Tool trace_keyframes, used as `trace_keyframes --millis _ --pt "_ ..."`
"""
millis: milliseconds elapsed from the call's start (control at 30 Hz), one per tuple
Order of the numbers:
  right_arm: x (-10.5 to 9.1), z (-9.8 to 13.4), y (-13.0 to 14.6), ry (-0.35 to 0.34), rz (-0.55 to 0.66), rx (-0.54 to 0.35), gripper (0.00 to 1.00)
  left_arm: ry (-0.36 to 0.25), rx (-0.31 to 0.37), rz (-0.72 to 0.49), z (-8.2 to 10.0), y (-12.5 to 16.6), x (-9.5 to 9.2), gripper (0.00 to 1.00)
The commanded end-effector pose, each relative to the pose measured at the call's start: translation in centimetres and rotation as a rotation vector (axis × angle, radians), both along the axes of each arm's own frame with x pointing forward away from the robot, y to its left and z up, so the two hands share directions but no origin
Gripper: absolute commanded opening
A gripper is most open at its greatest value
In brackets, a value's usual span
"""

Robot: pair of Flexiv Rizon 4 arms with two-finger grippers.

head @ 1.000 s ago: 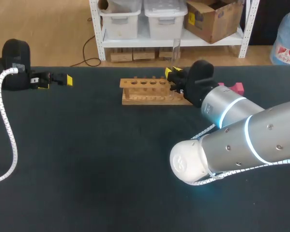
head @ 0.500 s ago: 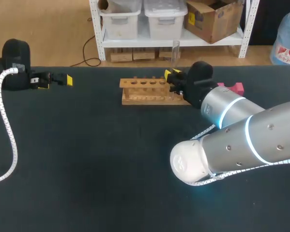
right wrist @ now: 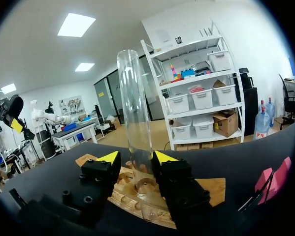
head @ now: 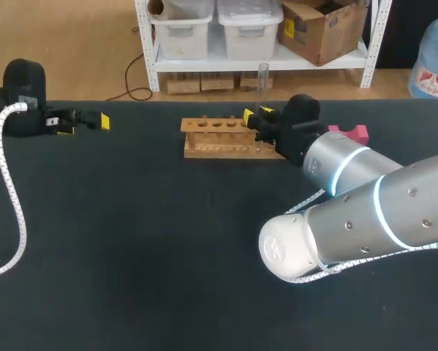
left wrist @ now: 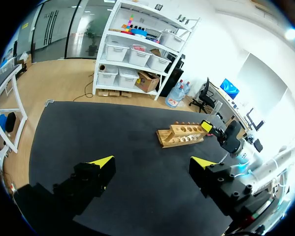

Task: Grasp the test tube, adjust it, and insert it.

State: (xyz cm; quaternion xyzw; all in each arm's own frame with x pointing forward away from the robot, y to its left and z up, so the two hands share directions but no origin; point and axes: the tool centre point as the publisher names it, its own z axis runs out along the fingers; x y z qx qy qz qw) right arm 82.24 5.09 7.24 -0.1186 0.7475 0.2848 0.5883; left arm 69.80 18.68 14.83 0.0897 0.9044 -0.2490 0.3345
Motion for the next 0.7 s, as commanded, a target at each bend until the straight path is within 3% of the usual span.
trace_keyframes --millis 33,367,700 --pt "-0.2 -0.7 -0.2 -0.017 0.012 0.015 1.00 0.001 0.001 0.001 0.0 0.0 0.0 1.00" --pt "-1.0 1.0 -0.4 -0.042 0.034 0.021 1.00 0.001 0.001 0.001 0.0 0.0 0.0 1.00" --pt "-2.3 2.8 -1.4 -0.040 0.084 -0.029 1.00 0.001 0.001 0.001 0.0 0.0 0.0 1.00"
